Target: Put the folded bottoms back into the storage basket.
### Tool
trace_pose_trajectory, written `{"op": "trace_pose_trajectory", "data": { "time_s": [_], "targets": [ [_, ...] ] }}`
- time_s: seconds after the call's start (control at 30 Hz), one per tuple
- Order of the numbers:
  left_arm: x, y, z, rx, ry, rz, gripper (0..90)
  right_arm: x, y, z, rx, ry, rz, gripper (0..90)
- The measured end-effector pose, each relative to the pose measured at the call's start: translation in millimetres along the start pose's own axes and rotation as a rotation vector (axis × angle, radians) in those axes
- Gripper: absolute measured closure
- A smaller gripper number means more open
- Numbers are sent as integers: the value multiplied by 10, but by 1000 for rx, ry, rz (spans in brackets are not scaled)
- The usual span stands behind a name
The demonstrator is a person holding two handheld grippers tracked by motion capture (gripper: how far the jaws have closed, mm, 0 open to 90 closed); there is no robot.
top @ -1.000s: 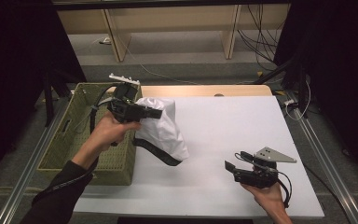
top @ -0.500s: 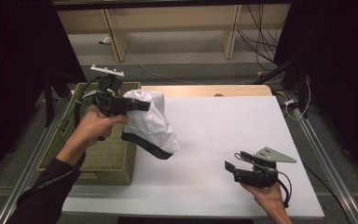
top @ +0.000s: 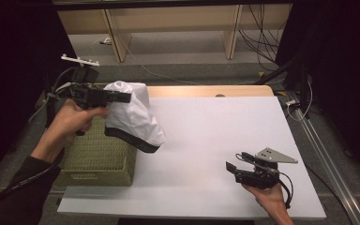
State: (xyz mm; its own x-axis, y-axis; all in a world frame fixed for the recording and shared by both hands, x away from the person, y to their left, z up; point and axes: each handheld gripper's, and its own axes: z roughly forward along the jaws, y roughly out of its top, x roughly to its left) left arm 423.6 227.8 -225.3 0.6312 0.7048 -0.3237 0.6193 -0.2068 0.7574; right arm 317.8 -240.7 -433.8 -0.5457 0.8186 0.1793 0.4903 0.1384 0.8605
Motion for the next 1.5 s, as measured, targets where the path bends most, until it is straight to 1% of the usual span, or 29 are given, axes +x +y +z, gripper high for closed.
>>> {"op": "trace_pose_trajectory", "data": {
  "time_s": [0.33, 0.43, 0.5, 0.7, 0.83, 1.0, 1.13, 1.33, 1.5],
  "targets": [
    [225, -25, -363, -24, 53, -41, 812, 8, -3, 16, 0, 4, 9, 262],
    [292, -50, -450, -33, 65, -53, 812, 8, -3, 19, 3, 4, 9, 262],
    [337, -76, -490, -36, 73, -62, 813, 8, -2, 18, 3, 4, 9, 262],
    [499, -177, -552, -22, 98, -89, 812, 4, -3, 16, 2, 0, 6, 262],
    [629, -227, -584, -15, 114, -118, 812, 5, -5, 16, 3, -2, 6, 262],
    [750, -310, -569, 16, 142, -131, 812, 2, -8, 19, 4, -1, 4, 262],
    [840, -405, -498, 33, 135, -153, 812, 9, -9, 22, 7, 0, 0, 262],
    [979, -572, -296, 71, 122, -181, 812, 10, -9, 23, 8, 0, 1, 263],
    [1147, -716, -107, 98, 107, -233, 811, 12, -11, 30, 8, 2, 0, 263]
  ]
}}
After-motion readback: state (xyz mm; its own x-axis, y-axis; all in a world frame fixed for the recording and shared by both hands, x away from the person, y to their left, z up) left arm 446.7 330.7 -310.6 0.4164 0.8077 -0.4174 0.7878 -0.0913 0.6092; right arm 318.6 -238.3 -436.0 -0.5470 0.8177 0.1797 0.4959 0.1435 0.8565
